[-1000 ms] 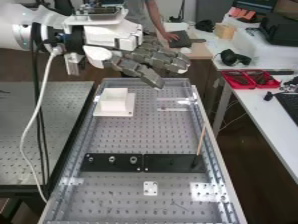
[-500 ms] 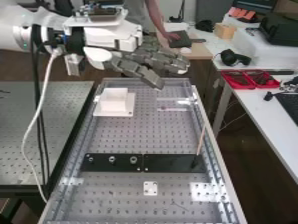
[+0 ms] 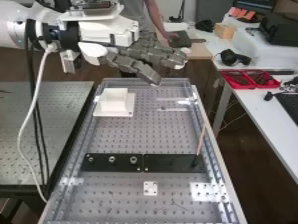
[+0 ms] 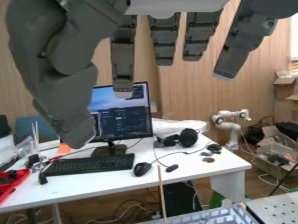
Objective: Grab the pcb board and place it in the clear container
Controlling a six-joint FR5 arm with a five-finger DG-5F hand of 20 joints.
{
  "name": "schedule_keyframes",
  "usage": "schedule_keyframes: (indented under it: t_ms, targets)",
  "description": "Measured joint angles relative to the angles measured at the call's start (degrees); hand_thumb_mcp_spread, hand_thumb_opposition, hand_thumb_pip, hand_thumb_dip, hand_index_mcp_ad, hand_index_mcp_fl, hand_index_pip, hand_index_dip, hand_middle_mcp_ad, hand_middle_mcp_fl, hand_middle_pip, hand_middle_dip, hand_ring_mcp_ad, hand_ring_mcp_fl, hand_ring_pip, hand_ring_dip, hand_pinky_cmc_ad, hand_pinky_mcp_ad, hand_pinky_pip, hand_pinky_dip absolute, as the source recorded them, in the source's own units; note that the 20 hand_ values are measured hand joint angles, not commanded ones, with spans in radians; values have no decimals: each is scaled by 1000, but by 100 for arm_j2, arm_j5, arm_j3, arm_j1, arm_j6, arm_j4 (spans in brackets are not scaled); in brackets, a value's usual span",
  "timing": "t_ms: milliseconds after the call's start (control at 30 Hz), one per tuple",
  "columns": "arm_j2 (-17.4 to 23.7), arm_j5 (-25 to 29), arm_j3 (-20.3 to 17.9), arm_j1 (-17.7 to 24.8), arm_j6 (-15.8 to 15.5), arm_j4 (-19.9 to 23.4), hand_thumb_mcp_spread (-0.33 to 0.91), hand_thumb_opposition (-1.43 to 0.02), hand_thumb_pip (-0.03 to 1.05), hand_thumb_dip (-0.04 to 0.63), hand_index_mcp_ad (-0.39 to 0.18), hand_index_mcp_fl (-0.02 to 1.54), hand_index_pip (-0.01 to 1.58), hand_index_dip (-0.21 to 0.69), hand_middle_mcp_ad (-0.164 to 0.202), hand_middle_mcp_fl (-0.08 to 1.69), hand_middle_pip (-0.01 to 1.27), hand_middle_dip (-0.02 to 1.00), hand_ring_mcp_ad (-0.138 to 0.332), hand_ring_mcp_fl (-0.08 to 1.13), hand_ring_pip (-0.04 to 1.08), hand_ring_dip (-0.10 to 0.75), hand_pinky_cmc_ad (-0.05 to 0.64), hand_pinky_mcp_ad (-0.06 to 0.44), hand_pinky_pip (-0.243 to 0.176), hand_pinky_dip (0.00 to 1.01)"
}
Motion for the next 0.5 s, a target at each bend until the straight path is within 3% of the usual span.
schedule_keyframes:
  t_ms: [167, 300, 500]
  targets:
    - [70, -18, -9, -9, -51, -26, 284, -819, 590, 204, -103, 28, 840, 35, 99, 2, 131, 138, 131, 0, 82, 28, 342, 265, -112, 602]
    - [109, -209, -16, -11, -54, -85, 239, -771, 513, 157, -96, 28, 480, 63, 96, 0, 131, 140, 138, 0, 82, 28, 342, 278, -113, 599]
    - [132, -391, -23, 1, 25, -150, 176, -724, 436, 73, -87, 28, 243, 127, 101, 2, 131, 140, 152, 0, 82, 28, 367, 305, -124, 597]
